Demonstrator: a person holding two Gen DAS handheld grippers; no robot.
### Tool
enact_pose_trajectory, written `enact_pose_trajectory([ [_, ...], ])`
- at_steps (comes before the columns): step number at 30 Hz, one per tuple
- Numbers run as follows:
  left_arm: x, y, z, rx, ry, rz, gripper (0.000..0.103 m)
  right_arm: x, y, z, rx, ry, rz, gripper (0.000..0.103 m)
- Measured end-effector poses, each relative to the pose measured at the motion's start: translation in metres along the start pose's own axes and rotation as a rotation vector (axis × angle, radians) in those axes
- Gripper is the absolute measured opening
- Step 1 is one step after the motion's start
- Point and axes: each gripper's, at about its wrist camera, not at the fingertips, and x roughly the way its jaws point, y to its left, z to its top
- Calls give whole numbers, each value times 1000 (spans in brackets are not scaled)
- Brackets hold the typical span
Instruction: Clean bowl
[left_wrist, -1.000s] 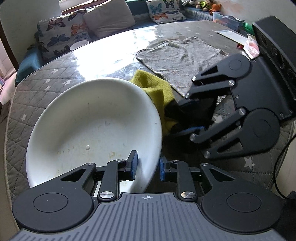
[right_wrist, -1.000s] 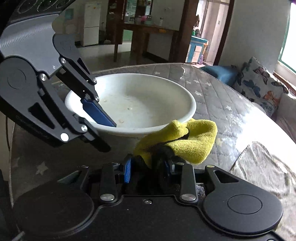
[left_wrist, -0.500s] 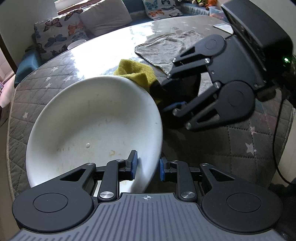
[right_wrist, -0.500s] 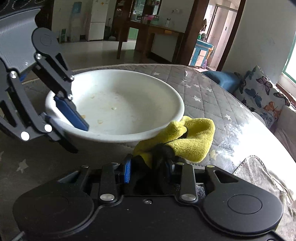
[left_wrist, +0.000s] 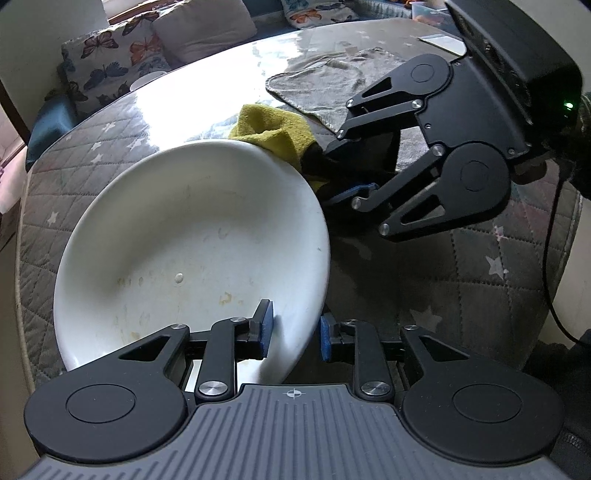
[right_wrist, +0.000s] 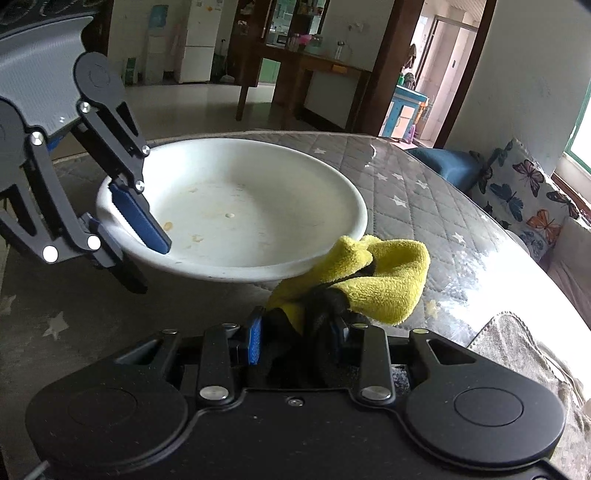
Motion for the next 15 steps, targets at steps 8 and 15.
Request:
enact_pose_trajectory([
  [8, 1, -6, 14, 14, -26, -1, 27, -12, 16, -3, -31, -17, 25, 36],
  [15, 8, -6, 29, 47, -14, 3, 27, -18, 27, -3, -63, -34, 47, 36],
])
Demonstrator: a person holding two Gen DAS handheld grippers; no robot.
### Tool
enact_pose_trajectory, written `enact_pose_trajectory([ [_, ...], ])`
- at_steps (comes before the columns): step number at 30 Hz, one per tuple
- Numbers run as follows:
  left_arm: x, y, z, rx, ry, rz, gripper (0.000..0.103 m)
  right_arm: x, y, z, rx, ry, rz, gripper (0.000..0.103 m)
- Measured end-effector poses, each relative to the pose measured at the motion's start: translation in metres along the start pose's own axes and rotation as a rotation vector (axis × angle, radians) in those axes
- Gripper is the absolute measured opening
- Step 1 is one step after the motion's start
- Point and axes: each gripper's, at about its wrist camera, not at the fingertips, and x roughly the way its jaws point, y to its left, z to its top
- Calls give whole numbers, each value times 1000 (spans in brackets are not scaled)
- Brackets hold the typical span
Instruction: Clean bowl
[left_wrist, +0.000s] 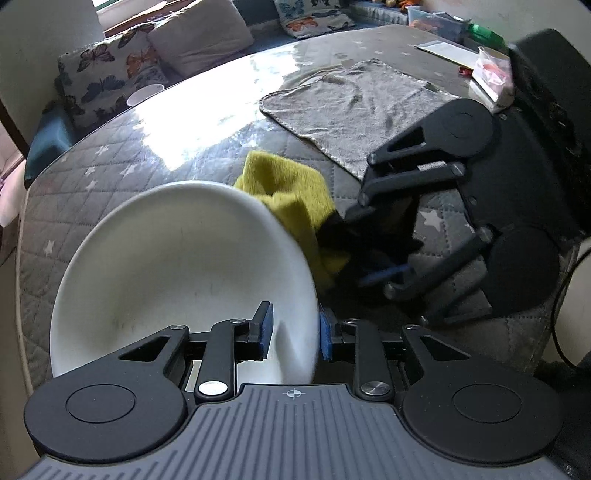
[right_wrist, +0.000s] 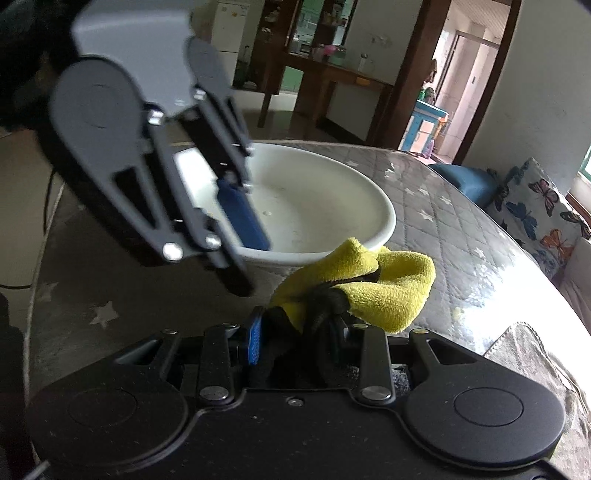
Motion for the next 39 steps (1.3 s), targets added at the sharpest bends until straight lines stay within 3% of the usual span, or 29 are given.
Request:
enact_pose_trajectory([
  [11, 3, 3, -4, 19, 14, -26, 26, 2, 1, 1, -19, -6, 21, 36],
  [29, -13, -2, -31, 55, 6, -69, 25, 23, -14, 8, -34, 4, -24, 36],
  [39, -11, -6, -30, 32, -19, -38, 25, 17, -9, 5, -39, 22, -36, 36],
])
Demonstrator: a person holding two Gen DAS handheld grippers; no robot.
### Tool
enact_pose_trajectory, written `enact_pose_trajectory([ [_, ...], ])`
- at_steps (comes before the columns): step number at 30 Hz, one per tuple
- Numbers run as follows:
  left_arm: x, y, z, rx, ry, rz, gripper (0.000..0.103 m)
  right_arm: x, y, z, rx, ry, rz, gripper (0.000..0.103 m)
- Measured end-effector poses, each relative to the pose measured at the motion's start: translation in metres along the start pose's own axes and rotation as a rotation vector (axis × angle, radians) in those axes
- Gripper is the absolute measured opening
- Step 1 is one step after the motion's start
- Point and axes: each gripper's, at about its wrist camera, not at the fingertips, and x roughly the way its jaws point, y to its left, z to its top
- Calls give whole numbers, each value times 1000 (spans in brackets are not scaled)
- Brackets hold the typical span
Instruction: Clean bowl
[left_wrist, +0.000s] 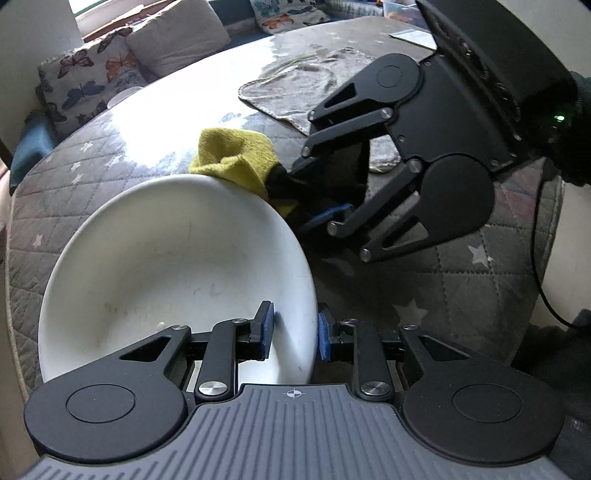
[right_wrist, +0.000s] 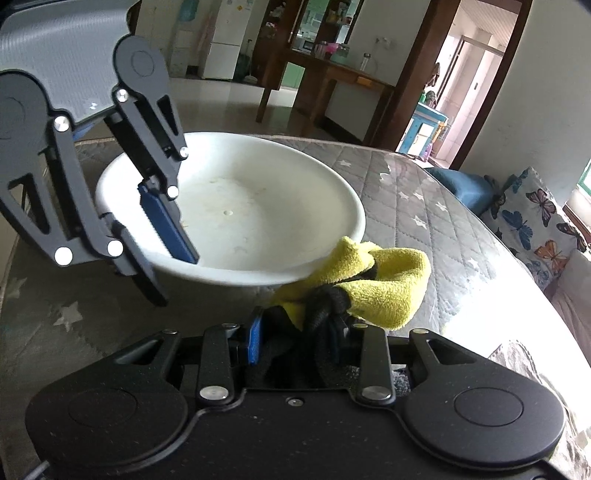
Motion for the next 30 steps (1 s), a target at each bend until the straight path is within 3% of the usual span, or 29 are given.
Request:
enact_pose_trajectory([
  [6, 9, 4, 13, -50, -26, 18, 25, -5, 1, -2, 11, 10, -16, 36],
  [9, 11, 0, 16, -28, -42, 32, 24, -9, -1, -4, 16, 14, -21, 36],
  [30, 13, -33, 11, 122, -46, -88, 25, -51, 16, -35, 49, 44, -21, 36],
])
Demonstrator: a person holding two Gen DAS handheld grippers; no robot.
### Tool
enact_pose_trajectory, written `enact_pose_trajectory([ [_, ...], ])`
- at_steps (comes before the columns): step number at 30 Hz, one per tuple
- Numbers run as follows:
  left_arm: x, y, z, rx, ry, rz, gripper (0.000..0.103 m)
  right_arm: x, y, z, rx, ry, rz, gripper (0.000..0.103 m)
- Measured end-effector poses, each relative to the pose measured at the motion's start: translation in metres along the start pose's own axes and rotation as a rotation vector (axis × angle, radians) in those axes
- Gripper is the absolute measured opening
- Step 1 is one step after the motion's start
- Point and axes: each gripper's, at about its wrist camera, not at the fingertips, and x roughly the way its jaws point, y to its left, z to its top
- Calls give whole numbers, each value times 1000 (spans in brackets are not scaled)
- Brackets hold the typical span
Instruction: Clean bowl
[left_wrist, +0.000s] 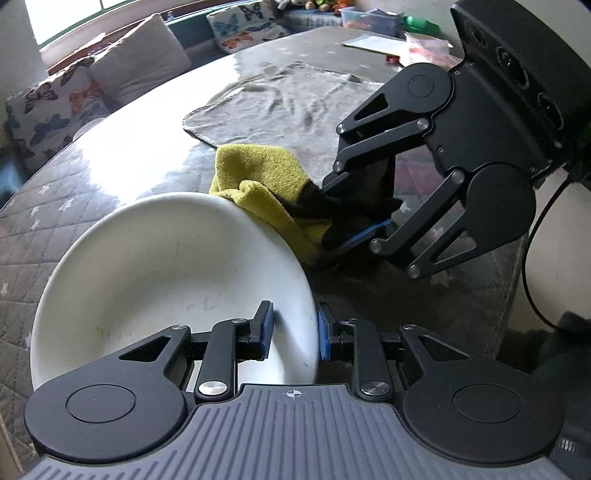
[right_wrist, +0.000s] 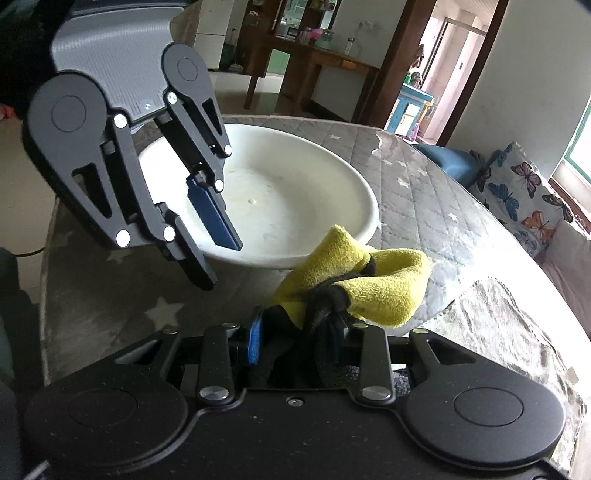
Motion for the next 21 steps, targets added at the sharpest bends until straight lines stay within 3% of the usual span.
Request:
enact_pose_trajectory([
  [21, 2, 1, -9, 60, 23, -56, 25, 27, -20, 12, -14, -14, -1, 36],
])
